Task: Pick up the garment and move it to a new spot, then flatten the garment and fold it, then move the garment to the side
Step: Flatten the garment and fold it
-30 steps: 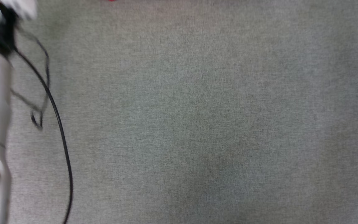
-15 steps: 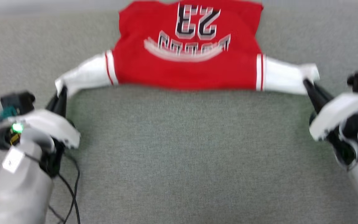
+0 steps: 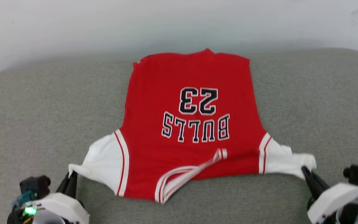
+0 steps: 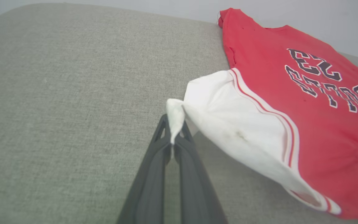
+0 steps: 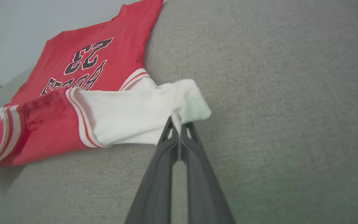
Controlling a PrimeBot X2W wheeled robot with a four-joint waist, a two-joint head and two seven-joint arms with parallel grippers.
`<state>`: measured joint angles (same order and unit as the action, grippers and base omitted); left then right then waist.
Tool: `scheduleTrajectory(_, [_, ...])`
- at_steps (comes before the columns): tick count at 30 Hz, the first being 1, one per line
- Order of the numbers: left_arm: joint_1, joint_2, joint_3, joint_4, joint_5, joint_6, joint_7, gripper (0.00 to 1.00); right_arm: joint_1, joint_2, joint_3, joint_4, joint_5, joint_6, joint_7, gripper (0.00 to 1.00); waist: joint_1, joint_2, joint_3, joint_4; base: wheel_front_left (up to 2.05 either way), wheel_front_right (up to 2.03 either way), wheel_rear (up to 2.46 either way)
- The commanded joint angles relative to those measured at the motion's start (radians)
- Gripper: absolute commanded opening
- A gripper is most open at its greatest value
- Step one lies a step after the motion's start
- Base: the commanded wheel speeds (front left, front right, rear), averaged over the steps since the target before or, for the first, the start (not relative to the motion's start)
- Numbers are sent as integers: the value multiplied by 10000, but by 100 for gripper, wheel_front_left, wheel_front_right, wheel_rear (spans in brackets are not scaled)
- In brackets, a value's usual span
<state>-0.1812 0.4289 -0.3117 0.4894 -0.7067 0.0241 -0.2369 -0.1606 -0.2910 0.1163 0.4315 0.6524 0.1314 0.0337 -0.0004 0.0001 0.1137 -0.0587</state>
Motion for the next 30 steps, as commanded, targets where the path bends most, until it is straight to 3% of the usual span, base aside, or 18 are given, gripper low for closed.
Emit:
scheduleTrajectory(1, [565, 70, 43, -425, -20, 271, 84, 0, 732, 187, -390, -272, -170, -14, 106, 0, 4, -1, -365, 22, 0, 0, 0])
scheduleTrajectory(6, [1946, 236, 129, -1599, -194, 851, 383, 0, 2127, 739, -1243, -1011, -603, -14, 569, 0, 4, -1, -665, 78, 0, 0, 0])
scheduleTrajectory(11, [2716, 422, 44, -2355, -180, 1071, 601, 0, 2854, 1267, -1863, -1632, -994, -14, 1000, 0, 4, -1, -668, 189, 0, 0, 0])
scheduleTrajectory(12, [2786, 465, -20, -2463, -86, 1104, 613, 0, 2934, 1284, -1960, -1652, -1152, -14, 1093, 12, 4, -1, -642, 221, 0, 0, 0])
scheduleTrajectory(13, [2786, 465, -20, -2463, -86, 1104, 613, 0, 2934, 1284, -1960, -1652, -1152, -14, 1093, 12, 4, -1, -642, 221, 0, 0, 0])
scheduleTrajectory(14, [2808, 455, -69, -2565, -41, 1148, 581, 0, 2960, 1329, -2071, -1723, -1257, -14, 1083, 36, 4, -1, -616, 253, 0, 0, 0])
scheduleTrajectory(15, [2817, 436, -147, -2683, 58, 1179, 558, 0, 2935, 1442, -2191, -1766, -1266, -14, 1073, 50, 4, -1, -585, 286, 0, 0, 0])
scheduleTrajectory(16, [2815, 456, -226, -2781, 169, 1195, 530, 0, 2889, 1527, -2253, -1801, -1258, -14, 1103, 100, 4, -1, -554, 312, 0, 0, 0])
scheduleTrajectory(23, [2343, 219, -502, -3482, 683, 1370, 220, 0, 1769, 1179, -3049, -1995, -1710, -11, 776, 100, 4, -1, -66, 679, 0, 0, 0])
scheduleTrajectory(30, [1667, -69, -465, -4358, 1184, 1597, -87, 0, -1095, 506, -3903, -1062, -1820, -11, 1397, 100, 4, -1, 1065, 1227, 0, 0, 0])
